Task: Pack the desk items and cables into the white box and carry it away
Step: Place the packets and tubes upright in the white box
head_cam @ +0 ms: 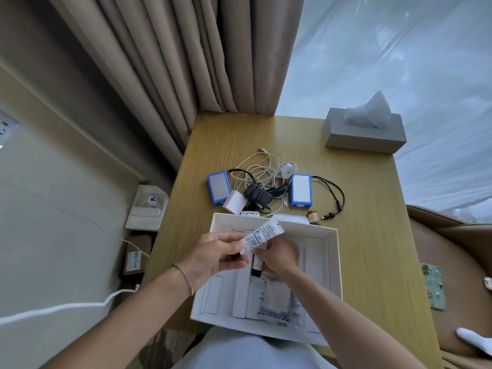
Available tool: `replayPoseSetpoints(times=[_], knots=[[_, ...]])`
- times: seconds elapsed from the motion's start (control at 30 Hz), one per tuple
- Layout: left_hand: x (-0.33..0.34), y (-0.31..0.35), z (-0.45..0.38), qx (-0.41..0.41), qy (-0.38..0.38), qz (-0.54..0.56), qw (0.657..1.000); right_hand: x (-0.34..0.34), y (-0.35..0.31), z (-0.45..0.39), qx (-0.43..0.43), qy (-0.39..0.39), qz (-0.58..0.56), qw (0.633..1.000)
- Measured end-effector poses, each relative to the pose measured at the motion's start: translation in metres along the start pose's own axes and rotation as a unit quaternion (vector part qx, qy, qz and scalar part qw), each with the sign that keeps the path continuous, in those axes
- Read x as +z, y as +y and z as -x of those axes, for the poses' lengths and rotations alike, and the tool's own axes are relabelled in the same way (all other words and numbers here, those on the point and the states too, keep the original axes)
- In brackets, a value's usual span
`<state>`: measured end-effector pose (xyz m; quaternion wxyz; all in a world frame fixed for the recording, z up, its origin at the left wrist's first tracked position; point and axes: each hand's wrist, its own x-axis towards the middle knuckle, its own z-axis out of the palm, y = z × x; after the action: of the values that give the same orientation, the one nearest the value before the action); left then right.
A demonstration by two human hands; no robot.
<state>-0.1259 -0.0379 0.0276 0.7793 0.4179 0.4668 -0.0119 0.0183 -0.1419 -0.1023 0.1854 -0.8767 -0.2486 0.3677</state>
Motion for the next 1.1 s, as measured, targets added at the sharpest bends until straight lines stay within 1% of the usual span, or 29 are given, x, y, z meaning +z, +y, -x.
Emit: replayPoseSetpoints(times=[0.03,0.1,0.23,0.37,0.47,0.57,0.8,0.9,1.0,1.1], knots=[[0.001,-0.006,-0.001,-0.020,-0.001,0.008,1.000,-0.001,0.000,0.000,-0.010,0.007,0.008,1.000],[0.002,-0.018,-0.005,-0.044,0.003,-0.011,0.999,-0.004,0.002,-0.002,-0.006,0.000,-0.011,1.000],[0.009,-0.040,-0.019,-0.068,0.044,-0.084,0.993,-0.025,0.016,-0.007,0.071,0.000,-0.123,0.990],[0.026,-0.056,-0.038,-0.078,0.053,-0.143,0.985,-0.042,0.031,-0.001,0.085,-0.006,-0.196,0.977],[0.039,-0.065,-0.056,-0.060,0.073,-0.202,0.975,-0.048,0.035,0.008,0.078,-0.016,-0.222,0.972],[0.049,-0.074,-0.073,-0.026,0.104,-0.239,0.965,-0.052,0.037,0.017,0.074,-0.024,-0.237,0.968],[0.062,-0.081,-0.095,0.031,0.152,-0.378,0.912,-0.063,0.040,0.031,0.065,-0.026,-0.247,0.966],[0.065,-0.081,-0.098,0.038,0.149,-0.422,0.893,-0.068,0.039,0.033,0.058,-0.026,-0.247,0.967],[0.065,-0.078,-0.097,0.037,0.127,-0.460,0.878,-0.074,0.037,0.034,0.049,-0.022,-0.248,0.967],[0.064,-0.071,-0.090,0.064,0.106,-0.500,0.857,-0.084,0.031,0.035,0.033,-0.007,-0.252,0.967]])
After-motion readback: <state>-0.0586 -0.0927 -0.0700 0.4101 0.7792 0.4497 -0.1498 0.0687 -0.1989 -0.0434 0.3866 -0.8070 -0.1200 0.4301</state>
